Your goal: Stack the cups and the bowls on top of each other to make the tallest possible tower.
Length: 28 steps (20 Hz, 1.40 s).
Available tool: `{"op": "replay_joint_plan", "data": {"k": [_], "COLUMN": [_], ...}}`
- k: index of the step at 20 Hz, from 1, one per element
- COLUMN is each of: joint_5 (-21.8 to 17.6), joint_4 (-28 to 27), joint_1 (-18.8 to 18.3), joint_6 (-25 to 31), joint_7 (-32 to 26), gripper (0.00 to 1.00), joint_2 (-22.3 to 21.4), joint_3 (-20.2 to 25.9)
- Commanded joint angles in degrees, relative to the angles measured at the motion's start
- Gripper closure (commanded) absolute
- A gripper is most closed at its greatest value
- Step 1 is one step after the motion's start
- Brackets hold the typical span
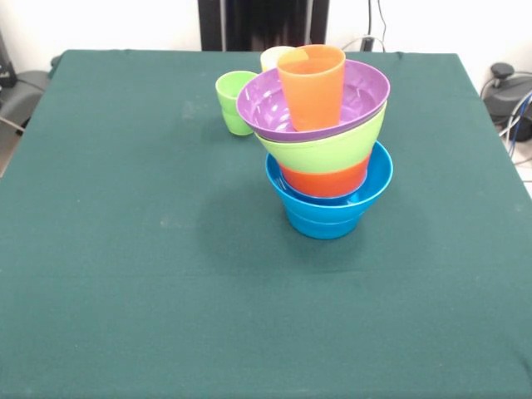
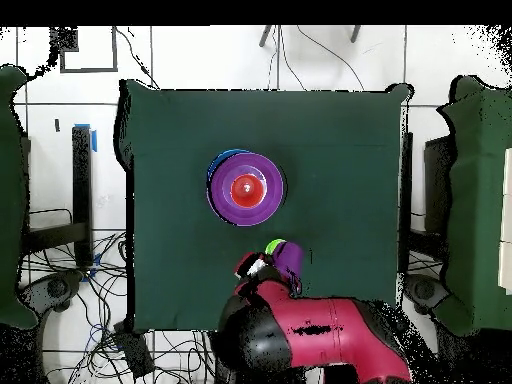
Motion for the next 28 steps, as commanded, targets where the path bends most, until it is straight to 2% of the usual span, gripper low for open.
{"op": "replay_joint_plan", "data": {"k": [1,4,8,13,23,28], "joint_5": [1.1,0.1,0.6,3.3,17.1,21.4], "joint_4": [4.0,3.4,3.3,2.8,6.8,6.5], "joint_1": [2.4,4.4,6.3,7.6,6.8,7.3], "joint_6": [7.0,7.0,7.6,9.6,12.6,15.0], "joint_7": [-9.3,-6.6,-5.4,-6.2,-12.2,-13.1], "gripper": [1.0,1.0,1.0,1.0,1.0,1.0], "joint_2": [0.0,0.8,0.3,-1.3,-6.0,-6.5], "joint_3": [4.1,3.3,2.6,2.7,6.5,8.0]}}
